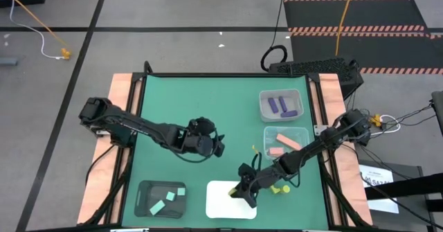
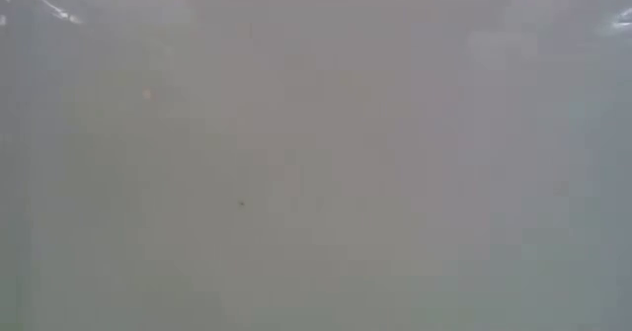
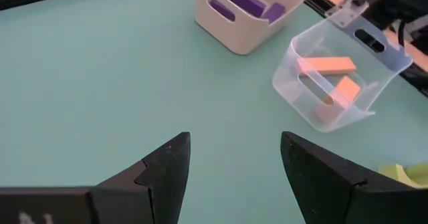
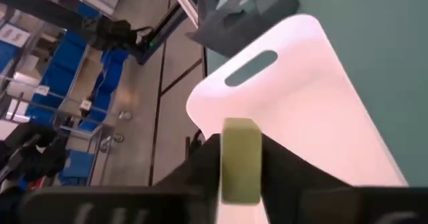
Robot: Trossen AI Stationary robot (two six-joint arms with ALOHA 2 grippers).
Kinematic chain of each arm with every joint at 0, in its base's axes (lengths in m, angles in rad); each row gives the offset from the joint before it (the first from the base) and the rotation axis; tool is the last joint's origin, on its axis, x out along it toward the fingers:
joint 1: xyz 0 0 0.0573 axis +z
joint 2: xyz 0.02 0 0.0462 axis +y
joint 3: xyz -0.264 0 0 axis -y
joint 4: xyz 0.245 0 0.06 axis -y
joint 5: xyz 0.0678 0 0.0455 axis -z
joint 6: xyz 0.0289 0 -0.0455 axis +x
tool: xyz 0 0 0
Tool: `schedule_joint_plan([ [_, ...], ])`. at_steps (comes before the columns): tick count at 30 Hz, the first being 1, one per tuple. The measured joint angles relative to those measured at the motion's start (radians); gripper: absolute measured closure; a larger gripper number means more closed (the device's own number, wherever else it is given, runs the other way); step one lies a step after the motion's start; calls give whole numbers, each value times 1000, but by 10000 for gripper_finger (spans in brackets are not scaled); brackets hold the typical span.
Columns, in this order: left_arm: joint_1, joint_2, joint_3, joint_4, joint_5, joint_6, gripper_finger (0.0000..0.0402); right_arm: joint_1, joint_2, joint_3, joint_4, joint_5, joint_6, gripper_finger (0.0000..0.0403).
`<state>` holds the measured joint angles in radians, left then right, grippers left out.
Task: Sort & place blocks by color
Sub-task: Put the top green block into the white bin, then put the right green block into the white bin
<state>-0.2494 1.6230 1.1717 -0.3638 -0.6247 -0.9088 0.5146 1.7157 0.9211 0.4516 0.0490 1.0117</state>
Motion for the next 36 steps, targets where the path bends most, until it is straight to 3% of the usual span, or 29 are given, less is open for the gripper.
schedule_joint_plan([
  [5,-20,0,0,-10,0,13,169,6,0,0,8,29,8,222],
  [9,-34,0,0,-15,0,13,169,6,-1,0,33,28,55,177],
  [12,-46,0,0,-23,0,13,169,6,-18,0,53,-36,91,173],
  [18,-67,0,0,-72,-1,6,169,49,-98,0,-14,-273,197,195],
  [22,-72,0,0,-77,-1,5,169,119,-187,0,-160,-315,259,203],
  [25,-72,0,0,-77,-5,7,169,161,-265,0,-330,-262,271,207],
  [32,-61,0,0,-77,-12,-7,169,221,-441,0,-720,71,236,229],
  [36,-51,0,0,-78,-12,-7,170,231,-478,0,-907,105,236,243],
])
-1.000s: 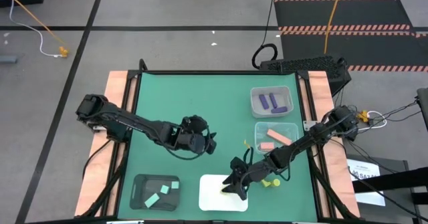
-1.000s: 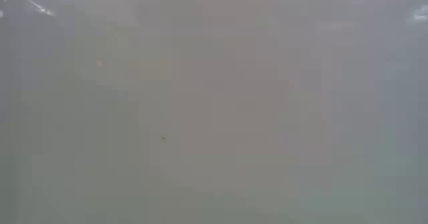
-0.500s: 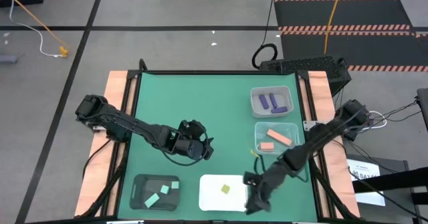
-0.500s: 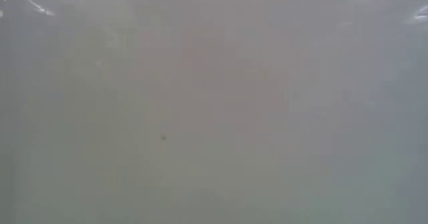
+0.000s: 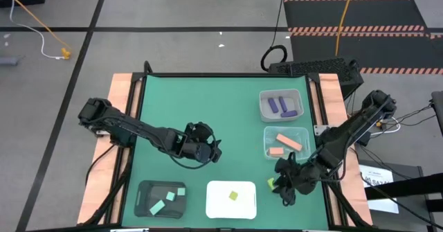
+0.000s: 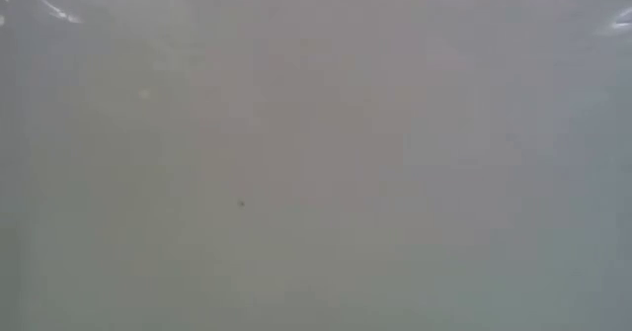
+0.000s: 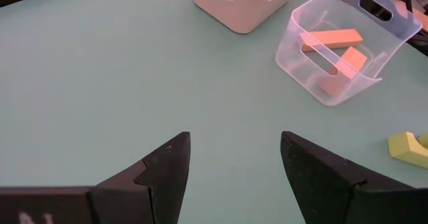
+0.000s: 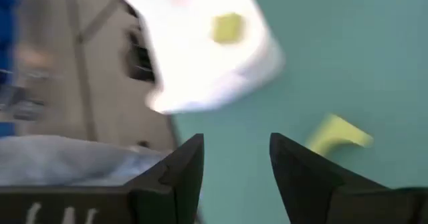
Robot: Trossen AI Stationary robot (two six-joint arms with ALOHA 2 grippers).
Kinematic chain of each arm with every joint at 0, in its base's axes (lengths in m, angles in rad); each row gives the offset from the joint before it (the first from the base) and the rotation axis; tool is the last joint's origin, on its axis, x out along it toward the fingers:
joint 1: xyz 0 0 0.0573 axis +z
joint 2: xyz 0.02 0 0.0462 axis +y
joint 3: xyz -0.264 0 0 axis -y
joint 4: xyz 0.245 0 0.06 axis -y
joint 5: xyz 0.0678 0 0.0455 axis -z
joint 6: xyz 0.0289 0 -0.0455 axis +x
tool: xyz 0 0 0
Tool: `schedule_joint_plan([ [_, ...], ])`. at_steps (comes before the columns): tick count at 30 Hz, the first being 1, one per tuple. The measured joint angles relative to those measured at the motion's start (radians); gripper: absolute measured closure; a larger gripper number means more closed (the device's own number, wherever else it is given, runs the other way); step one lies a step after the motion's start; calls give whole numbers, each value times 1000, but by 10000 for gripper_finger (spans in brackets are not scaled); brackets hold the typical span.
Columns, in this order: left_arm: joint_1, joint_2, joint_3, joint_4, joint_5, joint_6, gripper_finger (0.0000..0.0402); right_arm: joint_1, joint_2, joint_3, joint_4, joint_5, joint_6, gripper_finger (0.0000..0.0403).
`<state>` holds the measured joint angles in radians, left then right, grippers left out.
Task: Sort & place blocks by color
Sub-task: Put the right green block into the white bin
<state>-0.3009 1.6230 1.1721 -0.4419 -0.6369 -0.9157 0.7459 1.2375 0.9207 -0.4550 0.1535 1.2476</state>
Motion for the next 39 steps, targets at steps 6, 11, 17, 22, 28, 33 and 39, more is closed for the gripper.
schedule_joint_plan([
  [6,15,0,0,0,0,-3,170,2,3,-41,-96,-8,-14,262],
  [11,19,0,0,-3,0,-4,169,-16,3,-85,-117,-106,1,254],
  [17,32,0,0,-3,0,-3,170,-16,3,-108,-122,-159,-1,205],
  [22,41,0,0,-3,0,-4,170,-16,3,-108,-126,-159,-20,153],
  [28,54,0,0,-3,0,-4,170,-5,28,-108,-117,-158,-107,116],
  [33,55,0,0,-3,0,-4,170,28,80,-108,-119,-158,-261,118],
  [39,55,0,0,-3,0,-3,170,35,133,-108,-114,-150,-366,121],
])
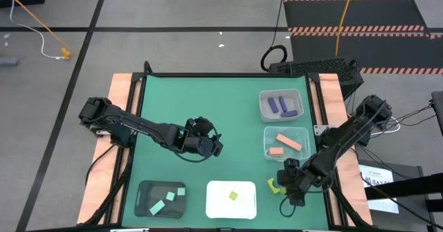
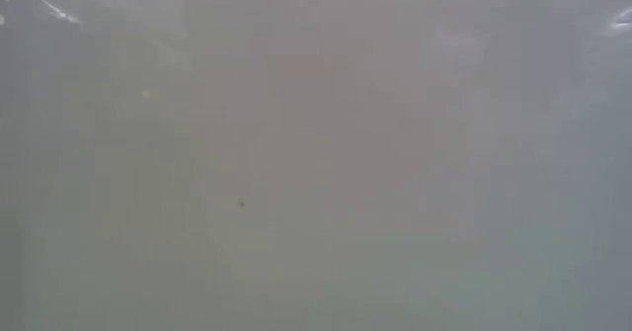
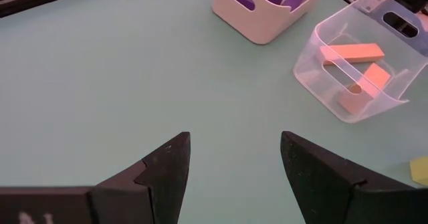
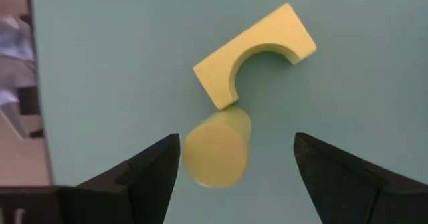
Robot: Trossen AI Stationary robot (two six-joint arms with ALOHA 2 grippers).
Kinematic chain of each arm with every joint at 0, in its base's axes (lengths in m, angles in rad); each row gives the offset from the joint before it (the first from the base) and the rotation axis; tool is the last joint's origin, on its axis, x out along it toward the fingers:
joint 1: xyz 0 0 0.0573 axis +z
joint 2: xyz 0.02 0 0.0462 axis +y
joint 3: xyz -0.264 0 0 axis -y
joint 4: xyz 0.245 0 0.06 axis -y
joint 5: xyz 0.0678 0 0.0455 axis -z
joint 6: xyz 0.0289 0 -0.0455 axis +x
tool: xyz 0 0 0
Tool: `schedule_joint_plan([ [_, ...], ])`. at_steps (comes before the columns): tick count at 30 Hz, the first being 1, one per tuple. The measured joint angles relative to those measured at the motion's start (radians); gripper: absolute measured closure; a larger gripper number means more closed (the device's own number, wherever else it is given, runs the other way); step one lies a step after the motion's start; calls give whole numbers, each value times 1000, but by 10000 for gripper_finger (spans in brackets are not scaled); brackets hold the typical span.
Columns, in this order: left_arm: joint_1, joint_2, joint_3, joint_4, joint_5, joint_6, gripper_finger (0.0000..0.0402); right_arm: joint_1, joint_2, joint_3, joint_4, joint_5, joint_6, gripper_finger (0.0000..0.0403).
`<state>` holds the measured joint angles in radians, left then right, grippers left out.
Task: Sort & place blocks by color
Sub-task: Put the right green block into the white bin
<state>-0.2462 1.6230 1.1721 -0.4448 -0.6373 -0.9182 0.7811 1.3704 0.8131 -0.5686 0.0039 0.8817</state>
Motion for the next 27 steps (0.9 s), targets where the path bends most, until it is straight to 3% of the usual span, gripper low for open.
schedule_joint_plan([
  [7,0,0,0,0,0,5,170,0,61,0,9,-1,-32,155],
  [14,0,0,0,-1,0,28,170,0,93,0,72,-1,9,289],
  [21,0,0,0,-1,0,43,170,0,65,0,70,-36,89,294],
  [27,0,0,0,-1,0,49,170,0,-42,0,64,-4,154,294],
])
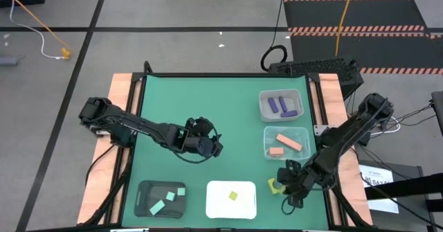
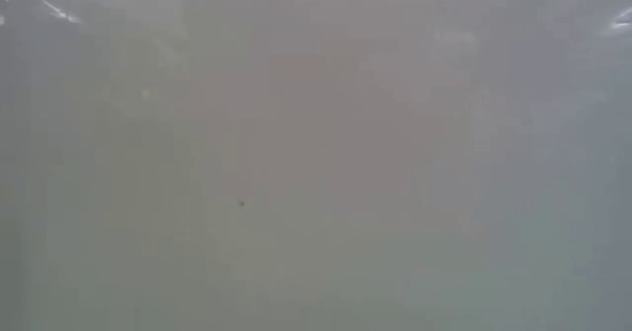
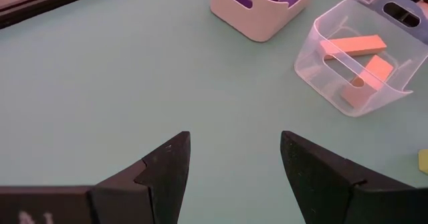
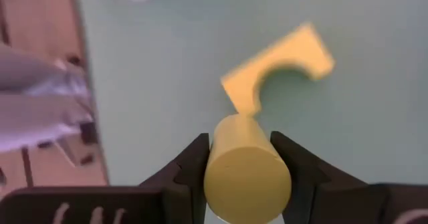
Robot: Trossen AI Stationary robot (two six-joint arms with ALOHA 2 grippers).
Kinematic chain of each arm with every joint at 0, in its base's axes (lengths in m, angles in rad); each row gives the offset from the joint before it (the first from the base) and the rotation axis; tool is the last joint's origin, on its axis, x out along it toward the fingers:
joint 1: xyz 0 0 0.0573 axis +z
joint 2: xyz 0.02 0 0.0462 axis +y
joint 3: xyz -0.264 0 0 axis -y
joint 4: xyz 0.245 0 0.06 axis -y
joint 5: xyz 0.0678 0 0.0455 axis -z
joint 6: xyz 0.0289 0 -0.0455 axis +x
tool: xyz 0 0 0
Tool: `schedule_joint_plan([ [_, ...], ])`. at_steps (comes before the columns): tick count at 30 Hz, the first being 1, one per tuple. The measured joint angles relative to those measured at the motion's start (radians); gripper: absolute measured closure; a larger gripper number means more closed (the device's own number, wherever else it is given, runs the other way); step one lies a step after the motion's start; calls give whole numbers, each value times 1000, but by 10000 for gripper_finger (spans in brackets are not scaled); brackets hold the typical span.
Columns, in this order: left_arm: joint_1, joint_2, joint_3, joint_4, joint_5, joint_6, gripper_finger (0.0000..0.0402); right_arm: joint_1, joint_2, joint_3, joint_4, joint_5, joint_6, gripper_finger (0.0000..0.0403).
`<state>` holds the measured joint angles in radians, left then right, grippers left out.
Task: Sort & place blocks by color
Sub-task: Put the right green block into the white bin
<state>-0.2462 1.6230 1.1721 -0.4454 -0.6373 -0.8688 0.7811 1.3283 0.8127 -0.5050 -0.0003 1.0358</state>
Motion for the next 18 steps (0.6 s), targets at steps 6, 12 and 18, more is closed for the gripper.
schedule_joint_plan([
  [6,0,0,0,0,0,-5,170,-1,-145,0,45,370,-56,294],
  [12,0,0,0,0,0,-25,170,-14,-194,0,310,896,-314,294],
  [18,0,0,0,0,0,-33,170,-99,-147,0,758,901,-739,294],
])
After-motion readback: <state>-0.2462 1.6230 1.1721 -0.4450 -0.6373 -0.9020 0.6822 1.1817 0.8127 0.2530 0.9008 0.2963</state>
